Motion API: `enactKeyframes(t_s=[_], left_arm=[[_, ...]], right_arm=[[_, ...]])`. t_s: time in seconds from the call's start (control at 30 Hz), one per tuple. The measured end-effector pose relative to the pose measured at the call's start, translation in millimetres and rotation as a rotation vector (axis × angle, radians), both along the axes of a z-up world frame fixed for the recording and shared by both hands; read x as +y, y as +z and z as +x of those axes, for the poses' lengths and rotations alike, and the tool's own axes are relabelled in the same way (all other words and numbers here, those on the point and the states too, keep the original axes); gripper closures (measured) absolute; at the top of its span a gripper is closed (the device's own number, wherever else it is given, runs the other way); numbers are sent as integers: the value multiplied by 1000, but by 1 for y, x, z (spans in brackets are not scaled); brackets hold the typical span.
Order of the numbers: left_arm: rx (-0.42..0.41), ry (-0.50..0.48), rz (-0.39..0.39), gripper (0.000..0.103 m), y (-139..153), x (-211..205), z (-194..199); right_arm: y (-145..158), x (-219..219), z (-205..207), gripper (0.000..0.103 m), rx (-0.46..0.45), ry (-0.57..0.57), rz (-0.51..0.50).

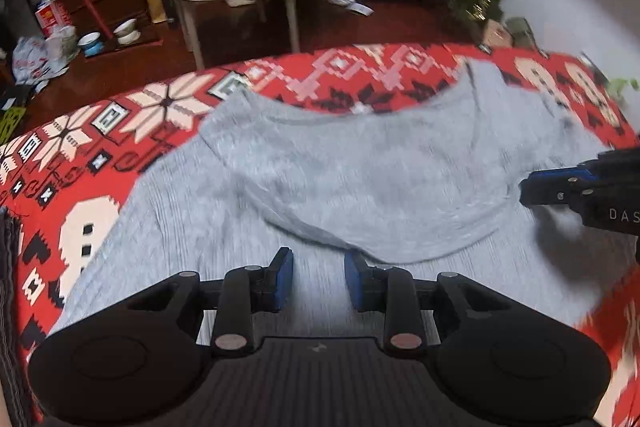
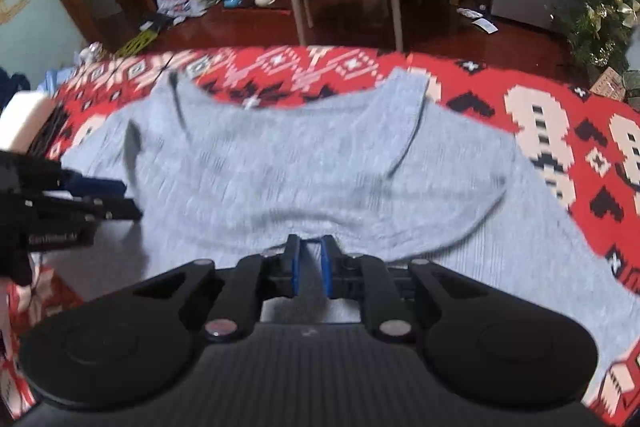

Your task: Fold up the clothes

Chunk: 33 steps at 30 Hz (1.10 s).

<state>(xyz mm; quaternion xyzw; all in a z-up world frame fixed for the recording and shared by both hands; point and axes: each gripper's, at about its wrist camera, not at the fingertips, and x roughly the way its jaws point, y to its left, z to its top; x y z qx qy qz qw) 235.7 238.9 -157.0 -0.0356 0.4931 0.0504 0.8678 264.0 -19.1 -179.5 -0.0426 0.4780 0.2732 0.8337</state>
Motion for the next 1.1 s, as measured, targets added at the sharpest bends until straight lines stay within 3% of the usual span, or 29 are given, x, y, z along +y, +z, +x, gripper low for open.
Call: enactKeyframes(t_s=[0.27, 0.43, 0.53, 0.67, 0.8, 0.9, 1.1], left_arm=[[-90, 154, -84, 74, 20, 30, 11], [-134, 162, -46, 74, 33, 50, -8], [-150, 213, -34, 67, 36, 73, -15], [-148, 311, -151, 66, 32, 107, -13], [-115, 260, -180, 72, 24, 103, -6], [-89, 212, -132, 73, 17, 88, -1], [-86, 178, -109, 73, 12, 74, 6]], right_arm=[[21, -11, 26, 89, -74, -117, 89], [30, -38, 17, 87, -118, -132, 76], [30, -64, 21, 83, -116, -196, 68], [22, -94, 38, 79, -47, -287, 120], [16, -103, 50, 79, -14, -316, 153], [13, -102, 56, 79, -12, -312, 125], [9, -103, 63, 79, 3, -357, 108]])
